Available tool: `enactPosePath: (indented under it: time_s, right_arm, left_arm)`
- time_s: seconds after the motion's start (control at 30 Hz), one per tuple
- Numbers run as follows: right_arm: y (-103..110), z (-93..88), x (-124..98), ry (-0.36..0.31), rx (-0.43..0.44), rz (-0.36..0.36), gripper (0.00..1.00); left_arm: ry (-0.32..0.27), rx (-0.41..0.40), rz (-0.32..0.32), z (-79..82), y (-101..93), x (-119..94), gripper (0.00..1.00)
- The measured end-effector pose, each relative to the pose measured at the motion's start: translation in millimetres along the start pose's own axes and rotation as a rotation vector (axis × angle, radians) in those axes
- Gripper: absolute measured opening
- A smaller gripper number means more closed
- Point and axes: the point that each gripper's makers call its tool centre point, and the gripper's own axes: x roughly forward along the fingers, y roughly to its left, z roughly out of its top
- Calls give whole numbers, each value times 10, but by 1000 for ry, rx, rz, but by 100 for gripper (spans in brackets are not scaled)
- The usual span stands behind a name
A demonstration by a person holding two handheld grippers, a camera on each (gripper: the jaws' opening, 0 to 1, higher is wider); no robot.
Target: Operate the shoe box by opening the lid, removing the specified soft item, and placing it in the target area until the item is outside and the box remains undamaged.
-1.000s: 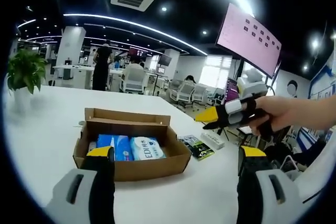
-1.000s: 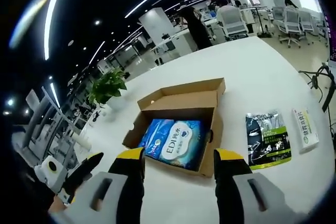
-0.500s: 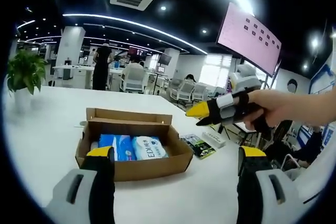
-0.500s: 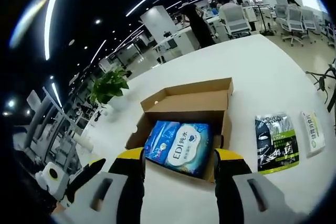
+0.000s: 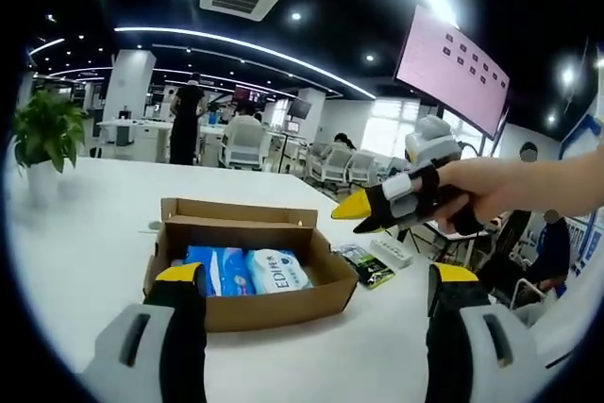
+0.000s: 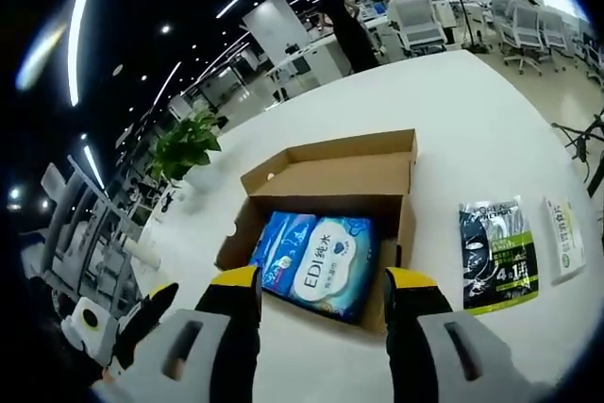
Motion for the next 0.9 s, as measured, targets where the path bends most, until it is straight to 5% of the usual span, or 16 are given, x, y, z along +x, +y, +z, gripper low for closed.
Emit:
enactPosePath:
  time_s: [0.9]
  right_arm:
    - [75, 22, 399, 106, 44, -39, 50]
  left_arm:
    - [16, 9, 10, -70, 30, -27, 98]
